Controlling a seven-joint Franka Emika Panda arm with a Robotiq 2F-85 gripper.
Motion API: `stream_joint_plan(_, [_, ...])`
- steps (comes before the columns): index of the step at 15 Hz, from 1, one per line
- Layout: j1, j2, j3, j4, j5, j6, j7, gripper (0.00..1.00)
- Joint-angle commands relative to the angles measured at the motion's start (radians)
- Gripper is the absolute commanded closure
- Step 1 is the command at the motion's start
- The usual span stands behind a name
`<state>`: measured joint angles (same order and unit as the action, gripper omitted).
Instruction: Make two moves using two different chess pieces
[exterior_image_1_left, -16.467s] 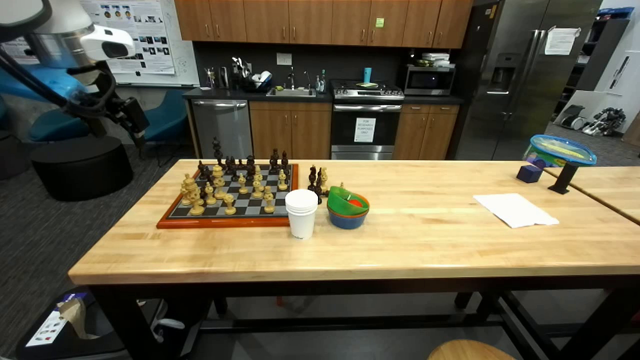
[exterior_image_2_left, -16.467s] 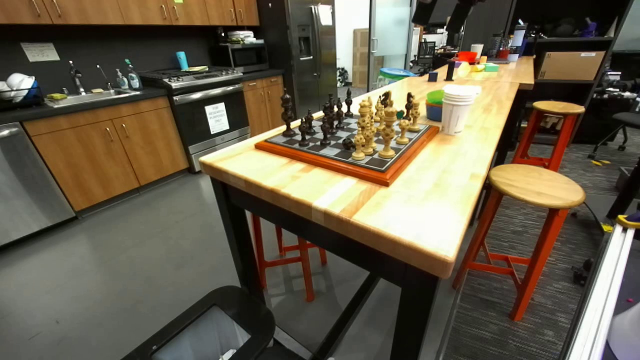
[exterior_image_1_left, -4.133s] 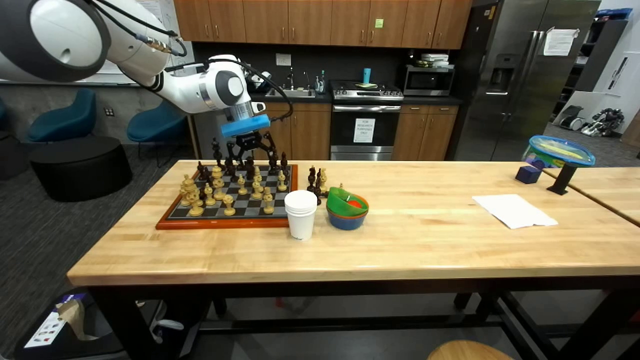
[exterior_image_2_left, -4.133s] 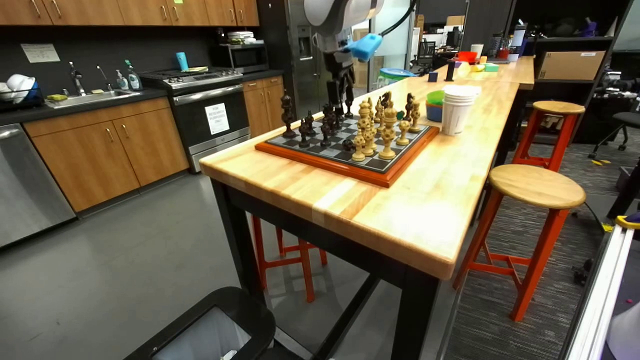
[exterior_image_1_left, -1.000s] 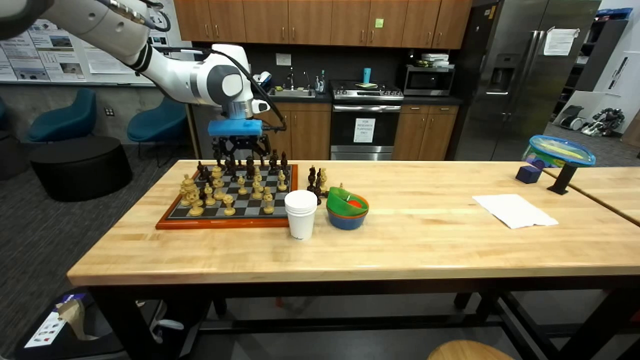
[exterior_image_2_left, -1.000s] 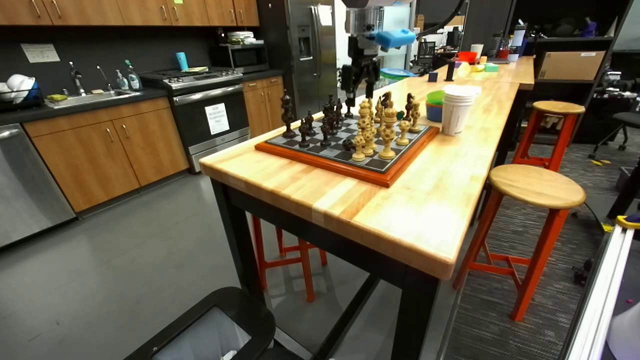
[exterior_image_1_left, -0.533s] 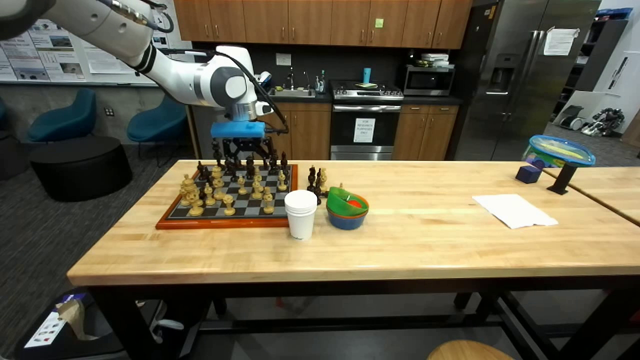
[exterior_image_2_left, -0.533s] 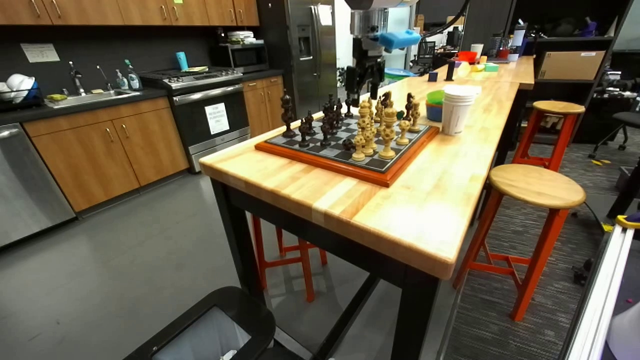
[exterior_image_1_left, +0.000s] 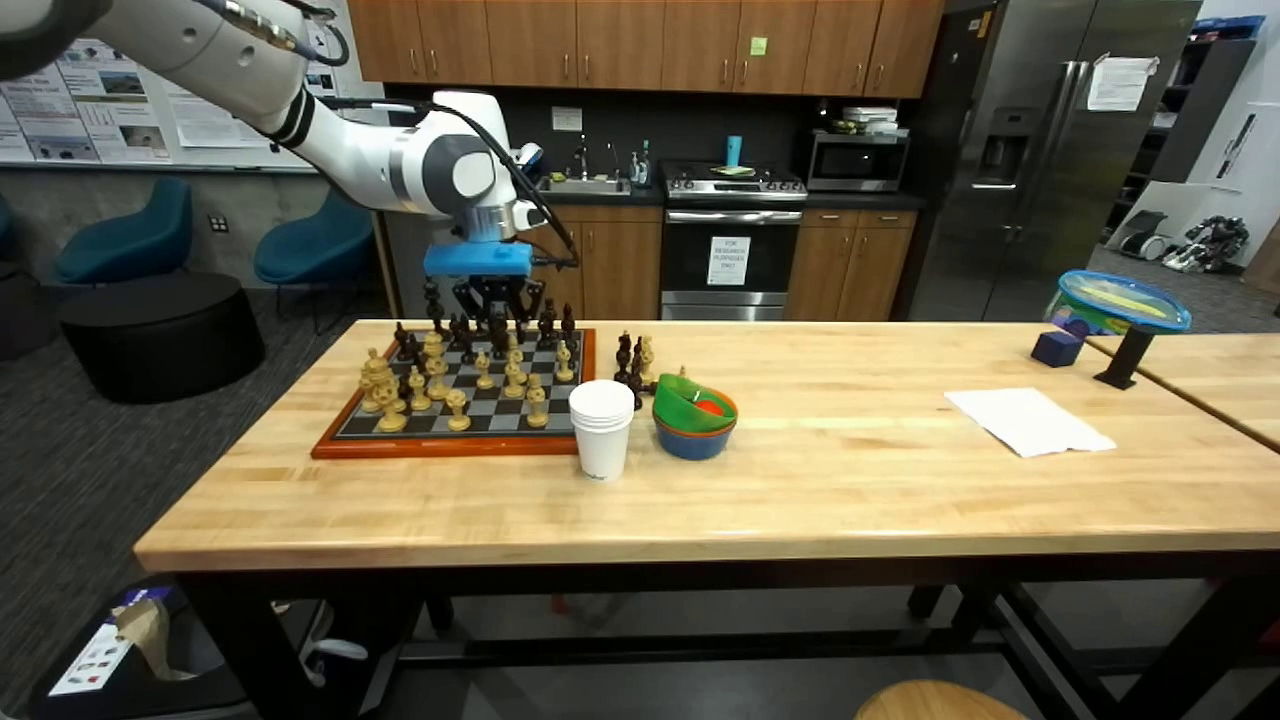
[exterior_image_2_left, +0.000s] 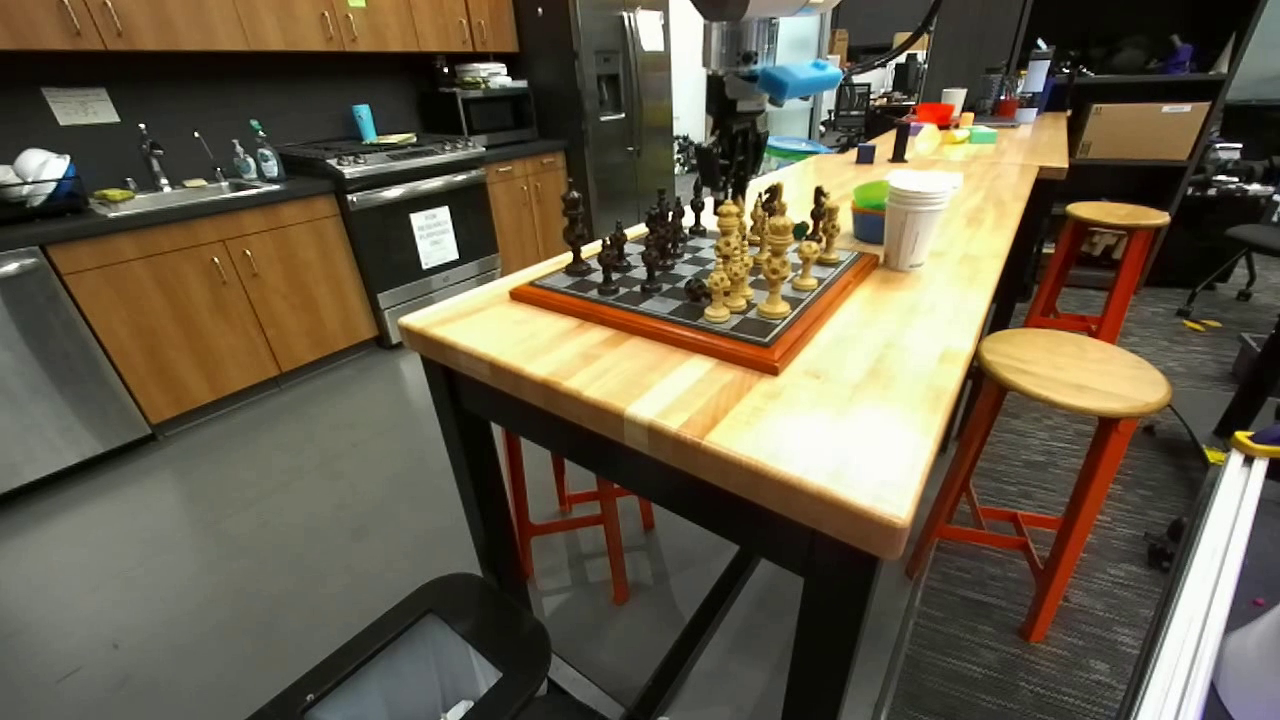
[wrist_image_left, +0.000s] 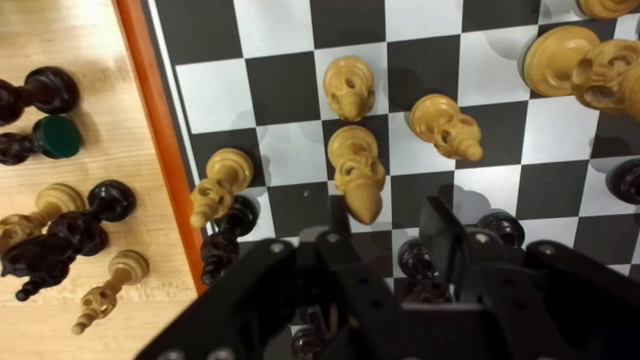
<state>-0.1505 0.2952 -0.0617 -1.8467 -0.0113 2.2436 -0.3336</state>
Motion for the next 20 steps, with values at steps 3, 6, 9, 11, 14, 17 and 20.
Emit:
stream_joint_plan(3, [-0.002,-0.025,-0.008,-0.03,-0.002,0.018,0.031,1.0])
stream_joint_plan(6, [-0.002,-0.026,-0.011,-0.032,-0.004,0.019,0.038,0.95])
stream_joint_plan(9, [0.002,-0.035,-0.015,-0.034,-0.014,0.023,0.049,0.95])
stream_joint_plan(11, [0.008,-0.058,-0.018,-0.04,-0.035,0.022,0.056,0.95])
stream_joint_plan(14, [0.022,-0.106,-0.025,-0.047,-0.097,0.016,0.081,0.95])
stream_joint_plan(17, [0.035,-0.158,-0.02,-0.035,-0.166,-0.024,0.089,0.95])
stream_joint_plan(20, [0.028,-0.125,-0.016,-0.004,-0.142,-0.017,0.072,0.82])
